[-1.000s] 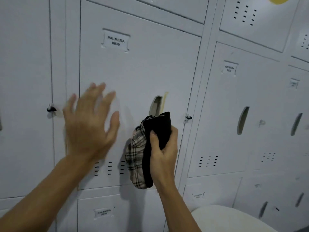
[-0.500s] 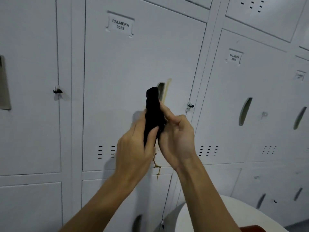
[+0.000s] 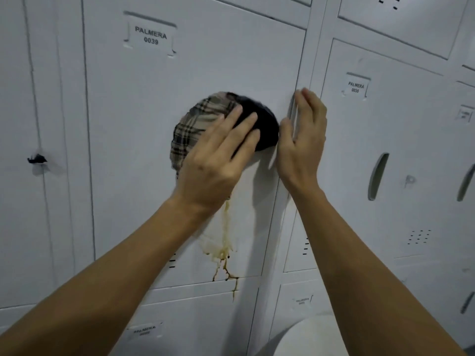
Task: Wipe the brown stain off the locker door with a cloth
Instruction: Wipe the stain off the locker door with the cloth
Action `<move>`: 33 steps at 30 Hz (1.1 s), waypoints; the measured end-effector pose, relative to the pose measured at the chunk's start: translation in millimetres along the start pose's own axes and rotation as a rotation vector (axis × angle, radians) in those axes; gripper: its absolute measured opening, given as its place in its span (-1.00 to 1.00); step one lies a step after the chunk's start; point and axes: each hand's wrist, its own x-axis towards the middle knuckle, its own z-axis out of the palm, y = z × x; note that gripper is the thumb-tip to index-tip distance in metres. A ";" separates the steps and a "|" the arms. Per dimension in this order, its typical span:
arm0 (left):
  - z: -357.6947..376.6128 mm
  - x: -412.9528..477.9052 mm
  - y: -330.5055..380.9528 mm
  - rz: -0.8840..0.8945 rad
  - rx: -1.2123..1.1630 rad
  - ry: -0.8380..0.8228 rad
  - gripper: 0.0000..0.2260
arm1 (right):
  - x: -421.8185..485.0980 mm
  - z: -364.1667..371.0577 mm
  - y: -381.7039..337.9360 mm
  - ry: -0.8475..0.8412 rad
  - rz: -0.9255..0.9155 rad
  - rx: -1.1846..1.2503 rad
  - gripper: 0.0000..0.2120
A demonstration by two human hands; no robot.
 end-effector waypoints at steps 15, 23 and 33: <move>-15.4 -72.6 7.6 0.135 -0.019 -0.155 -0.67 | -5.8 16.5 16.5 0.013 -0.163 -0.214 -0.50; -27.5 -89.5 7.6 0.228 -0.079 -0.153 -0.95 | -4.6 17.3 18.4 0.004 -0.183 -0.268 -0.51; -36.0 -16.0 -8.2 -0.116 0.049 0.087 -0.87 | -6.7 16.6 17.9 0.009 -0.169 -0.319 -0.49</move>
